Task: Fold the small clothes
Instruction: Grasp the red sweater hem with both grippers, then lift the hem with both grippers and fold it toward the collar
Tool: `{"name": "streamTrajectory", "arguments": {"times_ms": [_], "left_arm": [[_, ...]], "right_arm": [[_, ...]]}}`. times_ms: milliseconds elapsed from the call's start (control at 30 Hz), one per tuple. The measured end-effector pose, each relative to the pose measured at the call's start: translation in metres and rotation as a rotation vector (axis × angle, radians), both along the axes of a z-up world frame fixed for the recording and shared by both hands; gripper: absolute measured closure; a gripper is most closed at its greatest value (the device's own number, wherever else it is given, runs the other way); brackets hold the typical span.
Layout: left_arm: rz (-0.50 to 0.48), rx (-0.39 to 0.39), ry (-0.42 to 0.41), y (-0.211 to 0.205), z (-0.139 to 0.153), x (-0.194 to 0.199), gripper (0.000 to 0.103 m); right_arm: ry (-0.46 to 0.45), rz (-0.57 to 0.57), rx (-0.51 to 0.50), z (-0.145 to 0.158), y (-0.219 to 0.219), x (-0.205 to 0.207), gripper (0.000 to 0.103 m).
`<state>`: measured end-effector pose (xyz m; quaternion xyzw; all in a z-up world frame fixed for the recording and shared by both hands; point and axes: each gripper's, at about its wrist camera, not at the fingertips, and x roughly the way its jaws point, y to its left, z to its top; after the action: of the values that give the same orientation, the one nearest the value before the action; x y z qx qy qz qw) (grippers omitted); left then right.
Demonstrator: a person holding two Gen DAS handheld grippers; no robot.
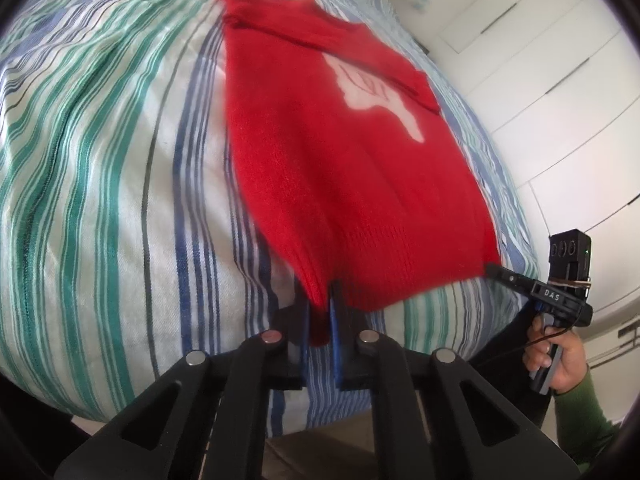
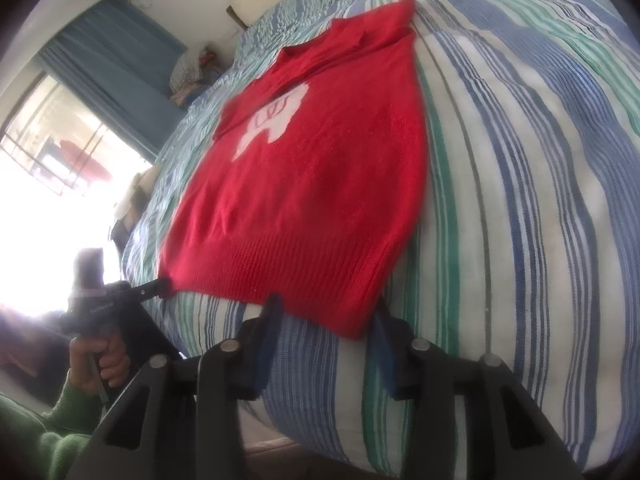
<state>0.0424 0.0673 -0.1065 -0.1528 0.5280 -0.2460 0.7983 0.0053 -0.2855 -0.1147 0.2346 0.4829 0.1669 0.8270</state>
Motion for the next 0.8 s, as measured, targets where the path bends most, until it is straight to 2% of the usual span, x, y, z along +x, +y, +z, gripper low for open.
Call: {"name": "streamTrajectory", "arguments": {"times_ms": [33, 100, 233, 367, 533, 667, 800], "left_arm": [[0.005, -0.006, 0.001, 0.001, 0.002, -0.001, 0.098], [0.008, -0.012, -0.009, 0.004, 0.01, -0.003, 0.098], [0.018, -0.088, -0.03, 0.015, 0.037, 0.008, 0.098], [0.019, -0.15, -0.074, 0.015, 0.062, 0.062, 0.098], [0.066, -0.128, -0.131, 0.008, 0.071, 0.173, 0.098], [0.123, -0.101, -0.11, -0.003, 0.058, 0.264, 0.098], [0.184, -0.077, -0.095, -0.006, 0.044, 0.331, 0.099]], "right_arm": [[0.014, -0.01, -0.013, -0.002, -0.001, 0.003, 0.098], [0.026, -0.022, -0.024, -0.002, -0.003, 0.004, 0.099], [-0.043, -0.035, -0.037, 0.024, -0.007, -0.001, 0.099], [-0.139, -0.063, -0.03, 0.056, -0.018, 0.024, 0.099], [-0.235, -0.122, -0.035, 0.082, -0.035, 0.107, 0.099], [-0.226, -0.175, -0.009, 0.082, -0.047, 0.198, 0.099], [-0.182, -0.193, -0.004, 0.07, -0.052, 0.286, 0.099]]}}
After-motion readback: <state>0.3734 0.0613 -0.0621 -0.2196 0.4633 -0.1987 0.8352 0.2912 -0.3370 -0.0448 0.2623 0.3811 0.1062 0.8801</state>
